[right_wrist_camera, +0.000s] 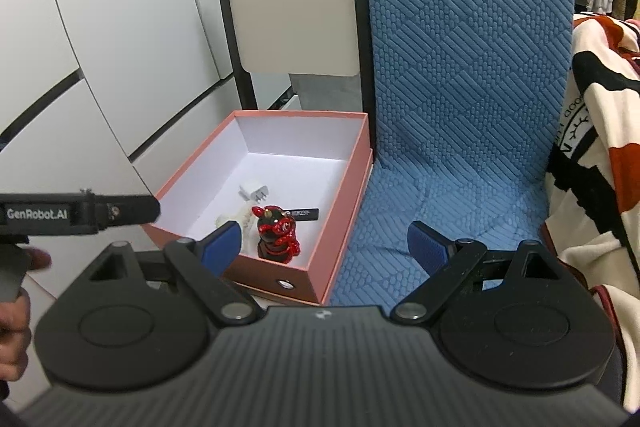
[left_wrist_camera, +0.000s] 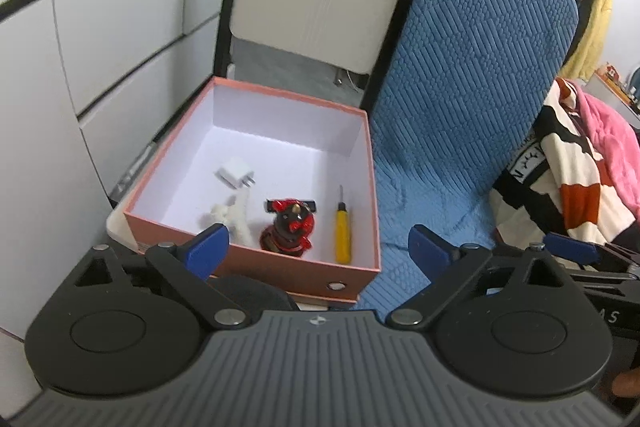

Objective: Organize rigid objects

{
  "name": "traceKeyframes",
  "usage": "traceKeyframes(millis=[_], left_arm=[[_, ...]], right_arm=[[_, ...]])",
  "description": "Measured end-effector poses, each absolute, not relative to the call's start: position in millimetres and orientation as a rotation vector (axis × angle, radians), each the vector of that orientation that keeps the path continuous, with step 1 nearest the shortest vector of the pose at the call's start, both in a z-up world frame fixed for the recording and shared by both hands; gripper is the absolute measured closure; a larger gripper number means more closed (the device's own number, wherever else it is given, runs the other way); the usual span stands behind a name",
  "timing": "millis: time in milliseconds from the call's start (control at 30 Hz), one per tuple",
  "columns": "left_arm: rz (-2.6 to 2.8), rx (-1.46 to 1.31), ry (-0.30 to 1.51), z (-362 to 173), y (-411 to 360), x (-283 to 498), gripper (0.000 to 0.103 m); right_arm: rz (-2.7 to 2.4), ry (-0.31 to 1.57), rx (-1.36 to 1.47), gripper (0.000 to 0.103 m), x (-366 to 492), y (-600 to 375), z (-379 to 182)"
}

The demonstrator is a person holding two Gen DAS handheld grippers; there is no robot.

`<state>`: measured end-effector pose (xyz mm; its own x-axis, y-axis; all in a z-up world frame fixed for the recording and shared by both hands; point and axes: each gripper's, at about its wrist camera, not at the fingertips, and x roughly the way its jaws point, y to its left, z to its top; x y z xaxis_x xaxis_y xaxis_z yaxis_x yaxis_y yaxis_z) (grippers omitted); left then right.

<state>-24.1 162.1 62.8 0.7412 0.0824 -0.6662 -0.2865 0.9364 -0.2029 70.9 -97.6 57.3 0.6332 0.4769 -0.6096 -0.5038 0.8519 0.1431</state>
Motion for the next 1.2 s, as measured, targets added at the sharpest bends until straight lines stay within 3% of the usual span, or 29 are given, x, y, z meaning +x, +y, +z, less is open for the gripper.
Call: traceKeyframes(millis=[1200], left_arm=[[0.194, -0.384, 0.725, 53.9, 156.7, -41.6, 0.005]], right_arm=[[0.555, 0.670, -0.063, 0.011, 62.5, -98.1, 60.6]])
